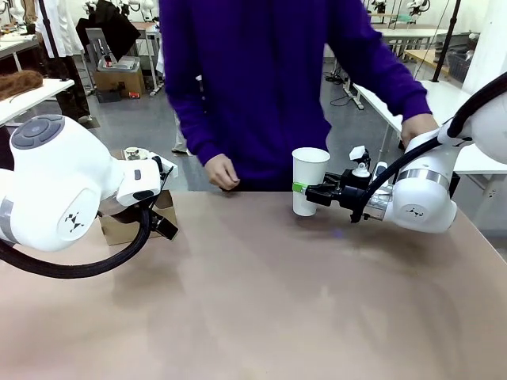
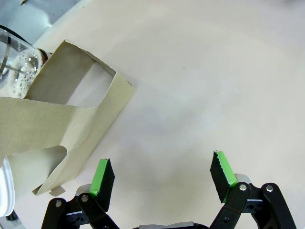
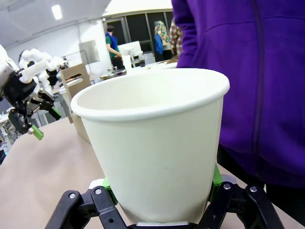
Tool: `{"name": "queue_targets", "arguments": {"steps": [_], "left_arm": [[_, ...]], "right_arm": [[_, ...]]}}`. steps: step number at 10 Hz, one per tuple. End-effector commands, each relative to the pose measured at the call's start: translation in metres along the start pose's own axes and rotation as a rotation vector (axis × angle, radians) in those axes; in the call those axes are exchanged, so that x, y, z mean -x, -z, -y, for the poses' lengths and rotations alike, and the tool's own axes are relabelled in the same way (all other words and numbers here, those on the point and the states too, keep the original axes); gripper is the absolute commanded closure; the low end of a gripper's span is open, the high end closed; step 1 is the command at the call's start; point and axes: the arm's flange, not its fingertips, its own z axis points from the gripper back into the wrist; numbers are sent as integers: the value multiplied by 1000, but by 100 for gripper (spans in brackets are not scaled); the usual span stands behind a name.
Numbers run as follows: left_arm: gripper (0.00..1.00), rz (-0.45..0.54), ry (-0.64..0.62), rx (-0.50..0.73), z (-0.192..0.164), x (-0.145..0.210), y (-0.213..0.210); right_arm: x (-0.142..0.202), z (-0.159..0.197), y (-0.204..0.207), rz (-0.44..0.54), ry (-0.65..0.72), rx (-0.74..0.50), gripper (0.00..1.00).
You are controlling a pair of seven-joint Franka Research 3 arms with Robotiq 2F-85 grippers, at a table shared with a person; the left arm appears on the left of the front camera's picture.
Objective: Pour a drink into a cup and package it in a carrier.
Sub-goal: When a person places the Paper Cup Lid on the 600 ml Paper Cup , lift the 600 ml Paper Cup.
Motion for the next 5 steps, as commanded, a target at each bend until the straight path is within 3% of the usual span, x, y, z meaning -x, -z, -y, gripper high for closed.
{"name": "queue_targets", "arguments": {"steps": [1,5], "left_arm": [[0,1,-2,2,0,0,0],[0,1,-2,2,0,0,0]], "right_arm": [[-5,-3,0,4,-4,0,20],[-5,-3,0,4,-4,0,20]]}}
